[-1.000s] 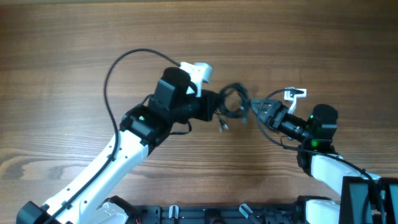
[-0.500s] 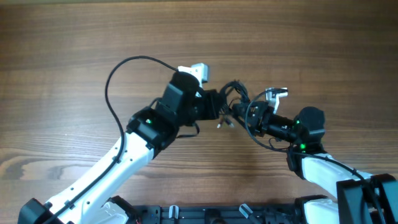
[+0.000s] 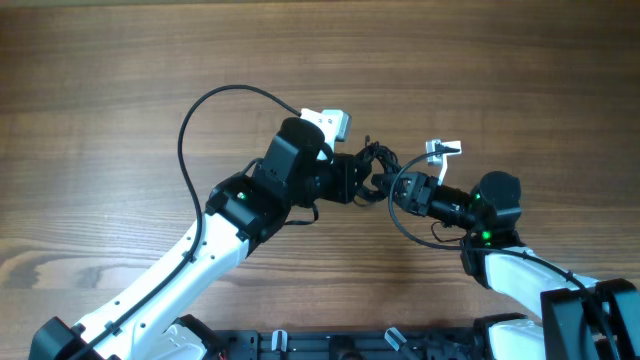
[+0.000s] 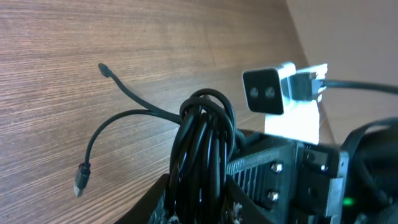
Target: Untangle cables
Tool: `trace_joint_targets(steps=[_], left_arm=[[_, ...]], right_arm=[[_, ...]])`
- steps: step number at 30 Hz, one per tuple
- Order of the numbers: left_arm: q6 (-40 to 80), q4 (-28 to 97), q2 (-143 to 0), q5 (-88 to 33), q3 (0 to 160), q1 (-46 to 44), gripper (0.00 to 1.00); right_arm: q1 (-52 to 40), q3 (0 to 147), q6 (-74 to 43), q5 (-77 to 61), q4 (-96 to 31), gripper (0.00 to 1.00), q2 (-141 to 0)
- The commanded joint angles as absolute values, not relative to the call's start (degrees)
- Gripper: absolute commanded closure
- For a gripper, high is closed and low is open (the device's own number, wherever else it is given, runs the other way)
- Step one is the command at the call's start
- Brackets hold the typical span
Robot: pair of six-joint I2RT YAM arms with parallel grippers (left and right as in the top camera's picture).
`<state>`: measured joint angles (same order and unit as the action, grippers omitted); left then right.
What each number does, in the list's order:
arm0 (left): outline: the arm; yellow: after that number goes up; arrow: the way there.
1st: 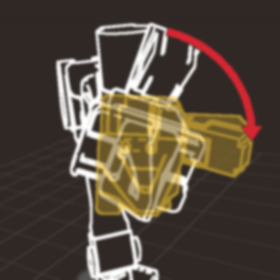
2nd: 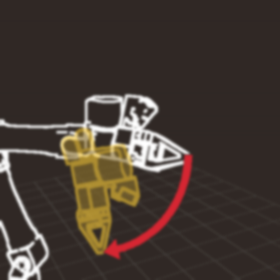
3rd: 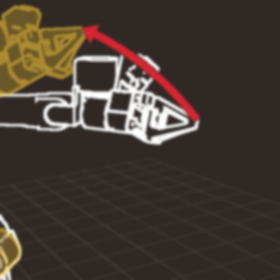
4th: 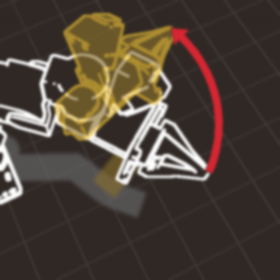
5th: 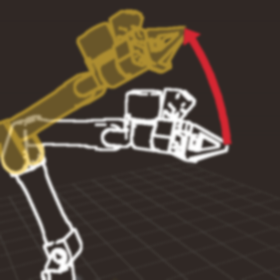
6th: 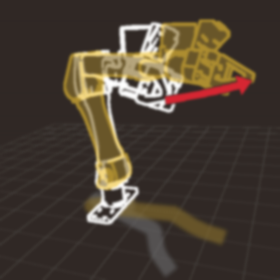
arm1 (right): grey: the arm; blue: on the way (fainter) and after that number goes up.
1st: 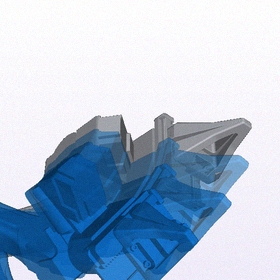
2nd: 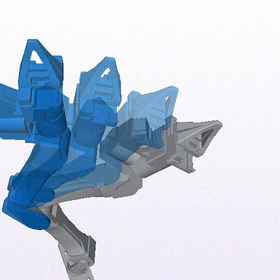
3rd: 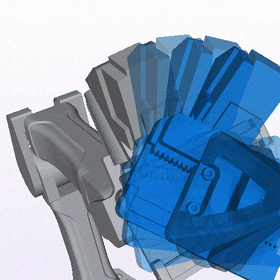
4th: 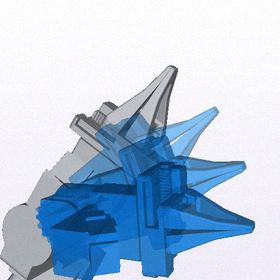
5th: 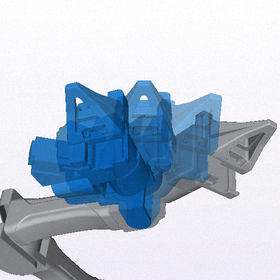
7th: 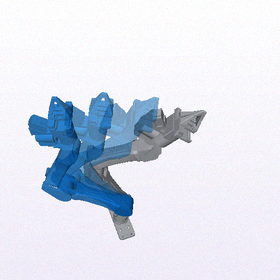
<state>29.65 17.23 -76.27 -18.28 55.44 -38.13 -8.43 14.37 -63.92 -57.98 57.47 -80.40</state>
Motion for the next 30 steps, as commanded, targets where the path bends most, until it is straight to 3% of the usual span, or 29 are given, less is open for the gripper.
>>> trace_joint_targets(steps=[1, 2, 4, 8, 9, 11, 13, 16, 21, 27, 30], left_arm=[[25.23, 18.48, -75.33, -19.86, 55.53, -38.06, 0.75], [25.21, 18.59, -75.33, -19.84, 55.53, -38.06, 0.78], [25.23, 19.09, -75.33, -17.98, 55.51, -38.06, 0.96], [25.21, 20.40, -75.33, -14.66, 55.53, -38.06, 0.96], [25.19, 20.49, -75.31, -14.66, 55.51, -38.06, 0.96], [24.05, 20.53, -75.31, -14.59, 55.51, -38.06, 0.96], [23.59, 20.88, -75.31, -13.91, 55.51, -38.06, 0.96], [22.70, 23.90, -75.31, -8.25, 55.53, -38.06, 0.96], [22.68, 25.39, -75.33, -5.91, 55.51, -38.54, 0.96], [22.68, 22.52, -75.88, -5.91, 55.53, -42.48, 0.96], [22.68, 22.55, -76.07, -5.89, 55.51, -44.25, 0.96]], right_arm=[[-8.60, 14.72, -61.47, -60.64, 57.84, 0.94, -80.38], [-8.60, 14.72, -61.45, -60.77, 57.84, 0.94, -80.38], [-8.60, 14.72, -61.43, -62.04, 57.84, 0.94, -80.38], [-8.47, 14.72, -59.99, -62.70, 57.80, 0.90, -80.38], [-8.03, 14.72, -59.90, -62.67, 57.76, 0.86, -80.38], [-6.46, 14.72, -59.96, -63.02, 57.67, 0.54, -80.38], [-4.64, 14.72, -60.01, -64.20, 57.60, 0.41, -80.38], [1.37, 14.72, -60.01, -70.43, 57.63, 0.29, -80.38], [5.89, 14.72, -64.82, -72.47, 58.87, 0.25, -80.38], [-0.86, 14.72, -66.48, -69.56, 61.19, 0.28, -80.38], [-4.32, 14.72, -66.67, -66.08, 61.43, 0.34, -80.38]])
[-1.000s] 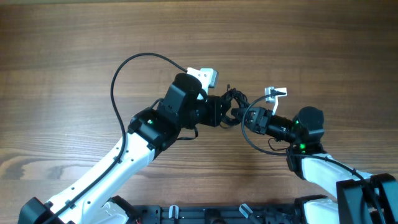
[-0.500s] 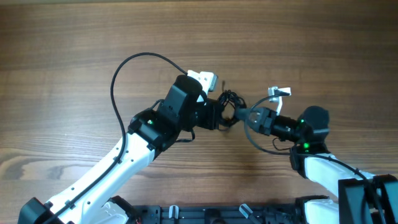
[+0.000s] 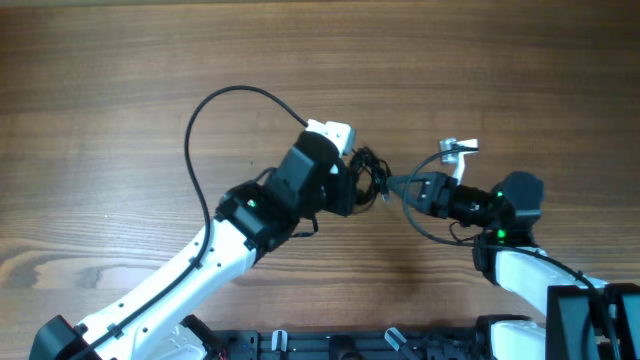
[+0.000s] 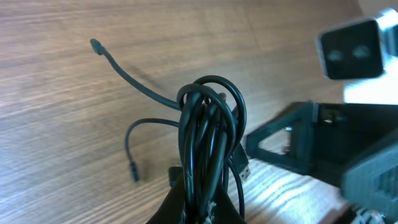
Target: Untangle cables
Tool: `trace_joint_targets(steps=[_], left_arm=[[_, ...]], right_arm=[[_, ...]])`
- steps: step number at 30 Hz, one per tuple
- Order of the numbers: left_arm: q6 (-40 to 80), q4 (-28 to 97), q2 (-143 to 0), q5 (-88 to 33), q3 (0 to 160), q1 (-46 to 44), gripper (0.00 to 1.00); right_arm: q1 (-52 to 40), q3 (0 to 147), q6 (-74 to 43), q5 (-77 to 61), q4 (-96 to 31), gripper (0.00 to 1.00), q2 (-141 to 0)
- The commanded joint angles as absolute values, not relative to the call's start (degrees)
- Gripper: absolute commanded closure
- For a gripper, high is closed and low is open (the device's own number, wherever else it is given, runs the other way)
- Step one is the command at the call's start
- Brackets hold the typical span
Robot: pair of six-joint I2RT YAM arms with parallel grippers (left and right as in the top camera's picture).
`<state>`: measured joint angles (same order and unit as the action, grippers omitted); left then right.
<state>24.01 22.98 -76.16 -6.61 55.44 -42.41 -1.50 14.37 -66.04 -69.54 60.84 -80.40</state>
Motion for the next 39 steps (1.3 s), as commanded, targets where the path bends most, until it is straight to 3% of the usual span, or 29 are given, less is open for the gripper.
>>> trace_joint_targets(steps=[1, 8, 10, 17, 22, 27, 33, 39], left_arm=[[22.68, 22.55, -76.14, -5.89, 55.51, -44.71, 0.96], [22.72, 22.52, -76.77, -5.91, 55.51, -47.88, 0.96], [22.72, 22.55, -76.82, -5.91, 55.51, -48.58, 0.96], [22.74, 22.55, -76.88, -5.93, 55.51, -49.04, 0.96], [23.46, 22.61, -76.86, -3.46, 55.53, -48.16, 0.96], [30.65, 22.79, -76.38, -0.30, 55.53, -40.84, 0.96], [31.07, 25.65, -76.40, -0.58, 55.53, -34.72, 0.96], [33.89, 25.32, -76.40, -0.95, 55.51, -34.57, 0.96]], right_arm=[[-5.54, 14.72, -66.89, -65.10, 62.00, 0.36, -80.38], [-7.97, 14.74, -67.68, -60.90, 64.31, 0.38, -80.38], [-7.99, 14.74, -67.75, -60.86, 65.47, 0.46, -80.38], [-7.97, 14.74, -68.16, -60.84, 65.98, 0.95, -80.38], [-7.97, 14.72, -67.85, -62.94, 65.95, 0.95, -80.38], [-6.55, 14.72, -67.46, -68.34, 66.00, 0.96, -80.38], [2.00, 14.72, -67.51, -73.65, 66.02, 0.96, -80.38], [5.48, 14.72, -67.51, -76.25, 65.98, 0.96, -80.38]])
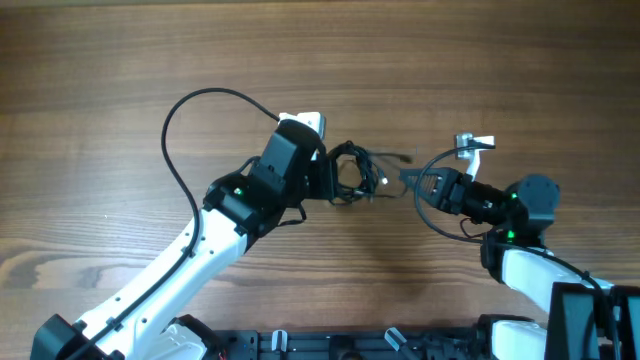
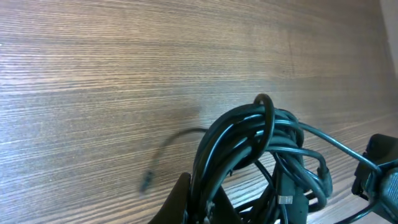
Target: Untangle cables
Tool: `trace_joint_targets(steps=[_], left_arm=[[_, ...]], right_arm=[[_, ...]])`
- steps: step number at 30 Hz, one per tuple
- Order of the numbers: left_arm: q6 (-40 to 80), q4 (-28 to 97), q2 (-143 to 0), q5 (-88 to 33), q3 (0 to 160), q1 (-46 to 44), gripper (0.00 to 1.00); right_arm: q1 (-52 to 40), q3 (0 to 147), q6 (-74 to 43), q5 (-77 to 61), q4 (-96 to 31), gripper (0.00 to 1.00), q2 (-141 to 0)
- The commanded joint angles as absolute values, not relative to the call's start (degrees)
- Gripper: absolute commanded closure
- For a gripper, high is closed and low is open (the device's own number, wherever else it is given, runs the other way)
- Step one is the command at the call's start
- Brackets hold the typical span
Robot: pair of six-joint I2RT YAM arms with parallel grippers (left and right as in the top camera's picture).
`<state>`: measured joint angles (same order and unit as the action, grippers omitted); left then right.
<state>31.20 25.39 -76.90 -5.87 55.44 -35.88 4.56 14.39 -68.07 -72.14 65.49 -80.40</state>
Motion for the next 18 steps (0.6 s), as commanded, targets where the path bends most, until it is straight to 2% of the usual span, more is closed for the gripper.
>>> trace_joint_targets(steps=[1, 5, 9, 12, 14, 15, 16, 17, 18], left_arm=[[33.95, 25.34, -76.40, 0.38, 55.53, -34.33, 0.96], [46.02, 25.39, -76.42, 7.64, 55.51, -31.64, 0.96], [59.68, 26.17, -76.66, 7.81, 55.51, -27.27, 0.96], [60.14, 25.91, -76.66, 7.55, 55.53, -25.74, 0.96], [51.11, 22.79, -76.66, 0.93, 55.51, -25.82, 0.96], [46.19, 20.78, -76.69, -3.66, 55.51, -26.13, 0.96], [39.59, 18.11, -76.73, -10.17, 55.51, -26.76, 0.96], [33.39, 16.08, -76.73, -16.21, 55.51, -27.57, 0.96], [28.05, 14.85, -76.73, -21.21, 55.51, -28.53, 0.96]], right_arm=[[5.50, 14.72, -67.51, -76.47, 65.98, 0.96, -80.38], [5.48, 14.72, -67.51, -77.97, 66.00, 0.96, -80.38], [5.50, 14.72, -67.46, -80.03, 66.02, 0.96, -80.38], [5.50, 14.72, -67.46, -79.90, 66.00, 0.96, -80.38], [5.50, 14.72, -67.46, -78.98, 65.98, 0.94, -80.38], [5.48, 14.72, -67.48, -78.28, 65.98, 0.90, -80.38], [5.48, 14.72, -67.51, -77.73, 65.98, 0.77, -80.38], [5.48, 14.72, -67.51, -77.32, 65.98, 0.59, -80.38], [5.48, 14.72, -67.51, -77.14, 65.98, 0.51, -80.38]])
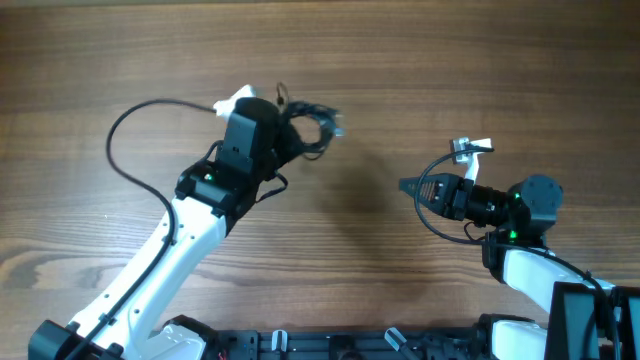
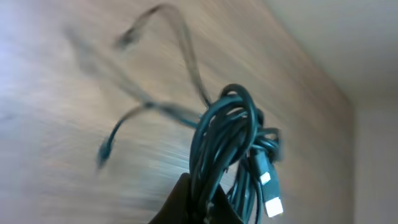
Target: Untangle cables
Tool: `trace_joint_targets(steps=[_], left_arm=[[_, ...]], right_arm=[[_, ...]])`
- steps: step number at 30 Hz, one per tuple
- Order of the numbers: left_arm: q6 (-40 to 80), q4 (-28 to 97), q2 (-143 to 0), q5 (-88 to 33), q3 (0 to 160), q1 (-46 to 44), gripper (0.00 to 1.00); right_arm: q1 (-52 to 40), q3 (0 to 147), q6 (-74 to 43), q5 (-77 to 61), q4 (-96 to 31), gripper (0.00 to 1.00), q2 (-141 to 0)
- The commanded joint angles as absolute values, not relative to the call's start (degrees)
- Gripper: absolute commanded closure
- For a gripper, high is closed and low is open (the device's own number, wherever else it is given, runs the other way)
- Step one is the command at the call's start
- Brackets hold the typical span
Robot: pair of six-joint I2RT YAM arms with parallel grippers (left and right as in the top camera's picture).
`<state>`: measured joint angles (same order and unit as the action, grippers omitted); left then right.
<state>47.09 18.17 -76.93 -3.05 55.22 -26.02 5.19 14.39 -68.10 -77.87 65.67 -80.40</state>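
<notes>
A bundle of dark coiled cables (image 2: 227,146) hangs in my left gripper (image 2: 202,208), which is shut on its lower part. A white-tipped USB plug (image 2: 272,200) dangles on the bundle's right, and two loose ends (image 2: 106,152) trail off to the left. The wrist view is blurred by motion. Overhead, the bundle (image 1: 312,120) sits at the upper middle of the table in front of the left gripper (image 1: 292,135). My right gripper (image 1: 405,185) stands far to the right, its fingers drawn to a point, with no cable showing between it and the bundle.
The wooden table (image 1: 480,70) fills the view. The left arm's own black wire (image 1: 125,125) loops out to the left. The right arm's wire loop (image 1: 440,205) and its white wrist camera (image 1: 470,147) sit beside the right gripper.
My left gripper has moved up and to the left with the bundle. The strand that ran from the bundle to the right gripper no longer shows. The right gripper has barely moved.
Both grippers first met at the bundle in the middle of the table. Then they stood a little apart with a strand stretched between them, then farther apart. Now the left gripper holds the bundle at the upper left, well away from the right gripper.
</notes>
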Motion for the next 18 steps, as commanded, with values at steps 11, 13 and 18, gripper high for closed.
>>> trace_joint_targets(steps=[11, 13, 18], left_arm=[[21.89, 19.94, -78.78, -5.06, 55.51, -38.54, 0.97], [21.85, 19.49, -78.78, -5.06, 55.51, -39.79, 0.96], [19.68, 17.10, -78.78, -4.99, 55.51, -44.21, 0.96]], right_arm=[[3.66, 14.72, -85.43, -79.29, 94.67, 0.48, -80.36], [3.66, 14.72, -84.90, -76.69, 92.84, 0.48, -80.47], [3.53, 14.72, -80.84, -71.61, 81.08, 0.48, -80.47]])
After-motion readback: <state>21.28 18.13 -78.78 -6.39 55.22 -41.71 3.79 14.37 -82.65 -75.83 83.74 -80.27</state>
